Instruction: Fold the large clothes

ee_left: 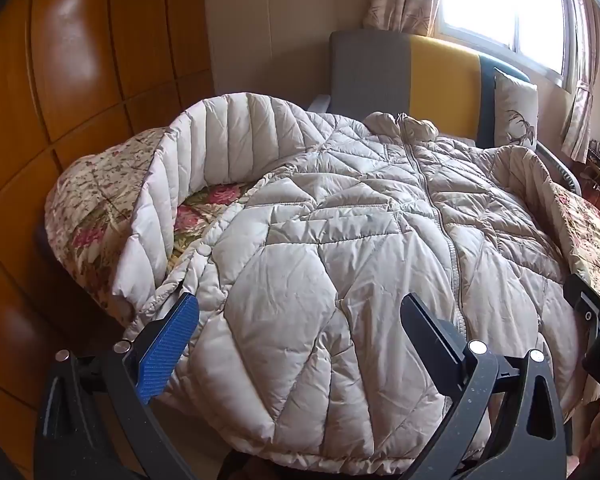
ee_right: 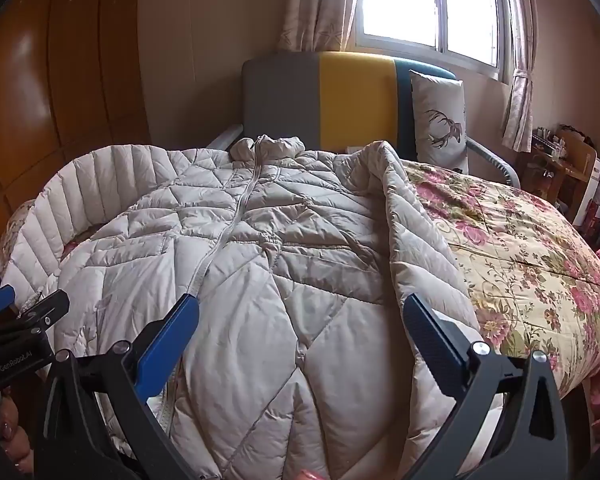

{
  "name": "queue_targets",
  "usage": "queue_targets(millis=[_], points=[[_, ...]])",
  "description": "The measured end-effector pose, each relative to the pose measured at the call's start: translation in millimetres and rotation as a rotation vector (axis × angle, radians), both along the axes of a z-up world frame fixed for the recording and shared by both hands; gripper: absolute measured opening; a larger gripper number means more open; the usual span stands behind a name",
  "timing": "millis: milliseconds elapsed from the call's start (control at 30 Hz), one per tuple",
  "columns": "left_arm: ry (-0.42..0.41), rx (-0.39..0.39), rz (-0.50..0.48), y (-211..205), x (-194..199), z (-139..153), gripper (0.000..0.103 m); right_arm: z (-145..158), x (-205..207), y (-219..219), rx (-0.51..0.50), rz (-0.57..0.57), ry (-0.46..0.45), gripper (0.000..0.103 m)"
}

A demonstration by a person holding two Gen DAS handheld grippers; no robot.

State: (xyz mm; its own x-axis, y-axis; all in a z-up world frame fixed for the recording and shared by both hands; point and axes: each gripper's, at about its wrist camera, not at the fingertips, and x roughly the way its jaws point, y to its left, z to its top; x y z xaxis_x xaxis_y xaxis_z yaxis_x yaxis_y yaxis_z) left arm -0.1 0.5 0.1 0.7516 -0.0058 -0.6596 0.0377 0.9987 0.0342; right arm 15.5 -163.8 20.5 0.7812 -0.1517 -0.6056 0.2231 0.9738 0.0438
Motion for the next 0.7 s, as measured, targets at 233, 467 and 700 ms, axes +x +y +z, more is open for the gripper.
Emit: queue_targets(millis=[233,467,700], points=[[0.003,0.006,0.002,0.2,-0.4,-3.6,0.100,-4.2,2.5,-1.5,0.007,0.008,0.008,0.101],[0.008,0.005,0.005,0.0,-3.1,-6.6,0.100,-4.8,3.4,-1.2,0.011,0.011,0.013,0.101],[0.020,0.001,0.005,3.0,2.3,-8.5,0.100,-6.1,5.4,-1.1,0.016,0.013,0.016,0.101]])
